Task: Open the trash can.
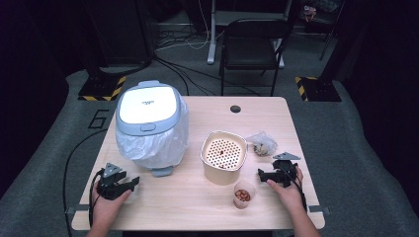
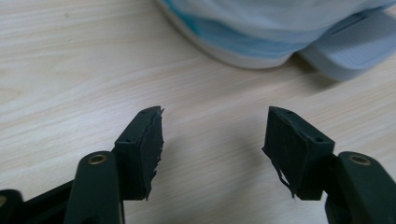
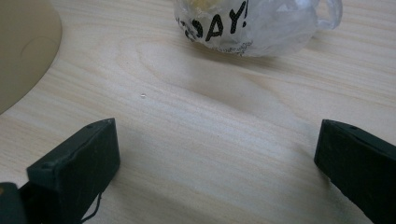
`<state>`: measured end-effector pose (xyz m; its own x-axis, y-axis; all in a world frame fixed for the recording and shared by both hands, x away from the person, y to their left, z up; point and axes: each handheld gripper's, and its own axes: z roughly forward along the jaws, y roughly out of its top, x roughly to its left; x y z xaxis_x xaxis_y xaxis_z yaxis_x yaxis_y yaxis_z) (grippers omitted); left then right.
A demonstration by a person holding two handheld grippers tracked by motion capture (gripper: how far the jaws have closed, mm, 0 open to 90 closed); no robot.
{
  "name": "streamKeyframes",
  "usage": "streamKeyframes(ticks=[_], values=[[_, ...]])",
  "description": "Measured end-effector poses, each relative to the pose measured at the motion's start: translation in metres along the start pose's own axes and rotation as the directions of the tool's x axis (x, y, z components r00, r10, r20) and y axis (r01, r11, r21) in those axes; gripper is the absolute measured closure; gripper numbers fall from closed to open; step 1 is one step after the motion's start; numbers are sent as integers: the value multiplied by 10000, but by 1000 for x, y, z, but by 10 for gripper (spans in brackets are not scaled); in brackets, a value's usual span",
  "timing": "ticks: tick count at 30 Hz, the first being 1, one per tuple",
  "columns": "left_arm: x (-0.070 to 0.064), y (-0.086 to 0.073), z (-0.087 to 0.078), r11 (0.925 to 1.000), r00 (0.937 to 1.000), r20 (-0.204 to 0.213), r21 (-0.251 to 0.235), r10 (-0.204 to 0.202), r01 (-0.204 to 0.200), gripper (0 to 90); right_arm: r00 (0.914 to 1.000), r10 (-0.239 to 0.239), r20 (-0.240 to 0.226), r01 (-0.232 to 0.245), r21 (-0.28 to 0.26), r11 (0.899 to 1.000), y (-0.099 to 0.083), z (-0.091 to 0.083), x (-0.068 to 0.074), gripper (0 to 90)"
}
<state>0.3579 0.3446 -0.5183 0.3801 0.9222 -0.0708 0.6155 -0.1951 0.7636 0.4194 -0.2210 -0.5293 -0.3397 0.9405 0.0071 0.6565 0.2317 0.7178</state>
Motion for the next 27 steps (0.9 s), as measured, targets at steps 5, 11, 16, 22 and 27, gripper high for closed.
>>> streamKeyframes(ticks=[5, 11, 16, 22, 27], values=[[-18, 6, -9, 9982, 9948, 885, -370, 499, -468, 386, 10000, -6, -1, 6, -2, 10000, 0, 0, 0, 0], [-33, 9, -8, 9945, 9854, 1357, -343, 1025, -987, 385, 10000, -7, -1, 7, 1, 10000, 0, 0, 0, 0], [-43, 15, -7, 9939, 9689, 2215, -184, 1101, -1087, 394, 10000, -6, 1, 6, -1, 10000, 0, 0, 0, 0], [-54, 21, -3, 9890, 9598, 2390, -216, 1472, -1463, 393, 10000, -7, 1, 7, 4, 10000, 0, 0, 0, 0], [-62, 29, 1, 9836, 9484, 2616, -265, 1793, -1786, 383, 10000, -5, 1, 5, 1, 10000, 0, 0, 0, 0]])
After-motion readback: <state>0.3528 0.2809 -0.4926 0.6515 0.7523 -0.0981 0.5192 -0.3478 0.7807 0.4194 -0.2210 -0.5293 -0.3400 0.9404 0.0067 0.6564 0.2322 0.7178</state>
